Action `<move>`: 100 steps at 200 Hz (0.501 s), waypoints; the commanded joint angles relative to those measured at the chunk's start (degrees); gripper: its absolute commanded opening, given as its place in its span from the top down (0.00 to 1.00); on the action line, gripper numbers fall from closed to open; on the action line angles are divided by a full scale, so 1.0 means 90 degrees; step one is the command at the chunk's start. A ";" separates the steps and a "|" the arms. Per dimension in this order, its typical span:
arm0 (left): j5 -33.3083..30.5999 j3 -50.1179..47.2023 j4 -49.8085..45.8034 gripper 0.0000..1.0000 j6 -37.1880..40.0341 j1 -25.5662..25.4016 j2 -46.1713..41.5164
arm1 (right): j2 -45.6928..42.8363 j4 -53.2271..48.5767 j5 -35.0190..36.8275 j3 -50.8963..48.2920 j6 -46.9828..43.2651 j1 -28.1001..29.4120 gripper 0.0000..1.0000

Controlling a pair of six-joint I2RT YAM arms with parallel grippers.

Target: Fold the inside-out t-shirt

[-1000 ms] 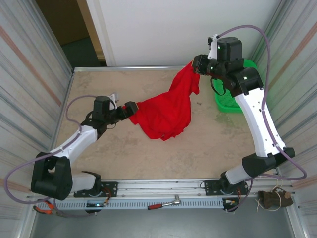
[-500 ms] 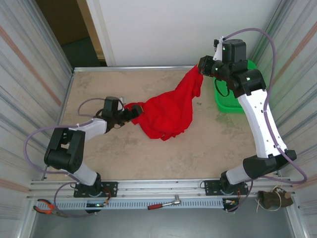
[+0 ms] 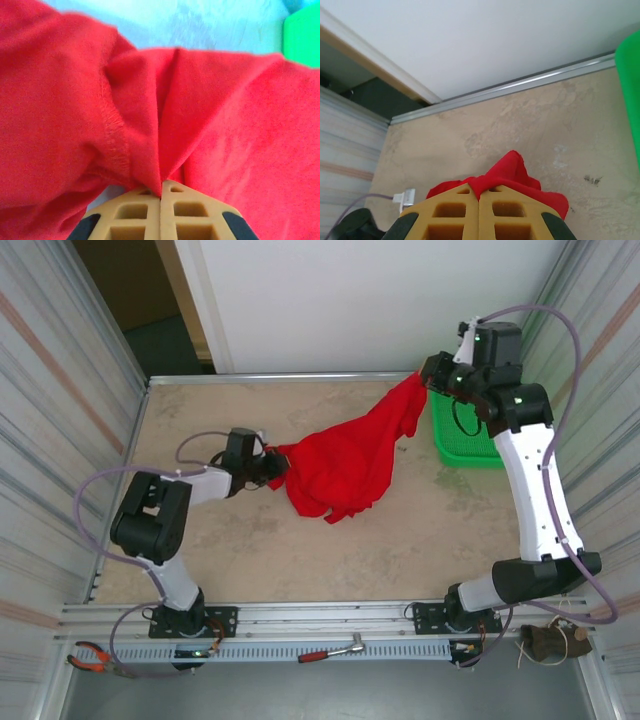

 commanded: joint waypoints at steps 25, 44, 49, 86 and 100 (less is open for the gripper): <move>0.0264 0.1969 -0.1286 1.00 0.0321 0.1433 -0.2113 | 0.0090 0.0618 -0.1275 0.1076 0.0755 -0.1289 1.00; 0.0493 0.3069 -0.1688 1.00 0.0296 0.1926 -0.2409 | 0.0111 0.0837 -0.1625 0.1428 0.1054 -0.1525 1.00; 0.0570 0.3328 -0.1775 1.00 0.0276 0.1997 -0.2441 | 0.0094 0.0890 -0.1666 0.1488 0.1095 -0.1545 1.00; 0.0857 0.4224 -0.1983 1.00 0.0151 0.2372 -0.2642 | -0.0186 0.1043 -0.1772 0.1488 0.1213 -0.1605 1.00; 0.0867 0.4205 -0.1996 1.00 0.0145 0.2432 -0.2779 | -0.0395 0.1142 -0.1791 0.1288 0.1212 -0.1641 1.00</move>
